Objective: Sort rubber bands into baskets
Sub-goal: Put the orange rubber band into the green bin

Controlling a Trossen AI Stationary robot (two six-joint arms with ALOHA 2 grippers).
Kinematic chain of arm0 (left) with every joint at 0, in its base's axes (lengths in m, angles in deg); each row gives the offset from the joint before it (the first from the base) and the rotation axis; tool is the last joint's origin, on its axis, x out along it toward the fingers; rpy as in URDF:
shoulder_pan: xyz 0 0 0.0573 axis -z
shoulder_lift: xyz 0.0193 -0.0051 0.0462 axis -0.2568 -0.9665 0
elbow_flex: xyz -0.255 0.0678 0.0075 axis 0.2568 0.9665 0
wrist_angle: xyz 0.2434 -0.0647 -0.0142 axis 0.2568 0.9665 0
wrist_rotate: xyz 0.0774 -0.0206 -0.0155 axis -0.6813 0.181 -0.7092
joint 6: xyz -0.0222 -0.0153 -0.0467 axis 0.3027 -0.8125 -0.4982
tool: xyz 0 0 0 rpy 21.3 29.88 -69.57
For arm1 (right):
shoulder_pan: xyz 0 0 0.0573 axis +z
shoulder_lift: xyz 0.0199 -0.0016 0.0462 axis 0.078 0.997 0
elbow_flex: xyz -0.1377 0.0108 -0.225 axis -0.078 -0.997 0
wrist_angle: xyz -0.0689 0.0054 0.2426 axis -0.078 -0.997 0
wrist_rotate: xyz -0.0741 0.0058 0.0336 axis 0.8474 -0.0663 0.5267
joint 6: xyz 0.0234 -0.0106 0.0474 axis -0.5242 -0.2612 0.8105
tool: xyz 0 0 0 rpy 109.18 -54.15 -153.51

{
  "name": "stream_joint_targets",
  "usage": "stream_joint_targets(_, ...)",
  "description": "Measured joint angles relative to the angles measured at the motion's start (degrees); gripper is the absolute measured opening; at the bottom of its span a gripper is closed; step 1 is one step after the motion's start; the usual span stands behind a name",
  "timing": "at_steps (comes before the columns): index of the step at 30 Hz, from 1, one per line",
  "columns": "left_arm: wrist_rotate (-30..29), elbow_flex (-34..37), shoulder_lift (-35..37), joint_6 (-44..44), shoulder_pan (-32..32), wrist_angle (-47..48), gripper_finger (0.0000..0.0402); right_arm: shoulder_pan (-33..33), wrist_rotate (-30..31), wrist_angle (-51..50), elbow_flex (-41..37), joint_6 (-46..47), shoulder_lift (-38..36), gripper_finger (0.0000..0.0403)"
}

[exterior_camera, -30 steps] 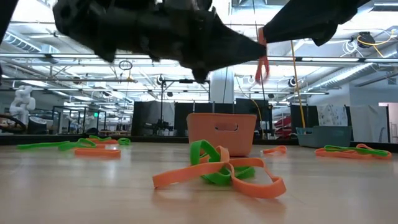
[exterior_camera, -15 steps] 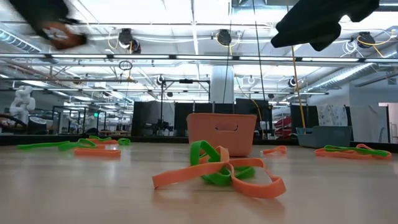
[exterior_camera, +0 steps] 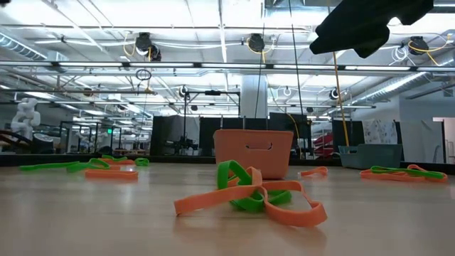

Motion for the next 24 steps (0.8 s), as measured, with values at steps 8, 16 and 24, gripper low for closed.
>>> stream_joint_targets(8, 2.97, 0.77, -4.9, -1.32, 1.2, -0.21, 0.0011, 0.0, -0.02, -0.15, 0.0, -0.85, 0.0, 0.0148)
stream_joint_targets(16, 4.5, 0.77, -6.97, -0.85, 1.26, -0.15, 0.0013, 0.0, -0.02, -0.72, 0.01, -0.85, 0.0, 0.0148)
stream_joint_targets(24, 6.13, 0.77, -6.99, -0.86, 1.38, -0.15, 0.0015, 0.0, -0.03, -1.88, 0.02, -0.85, 0.0, 0.0148)
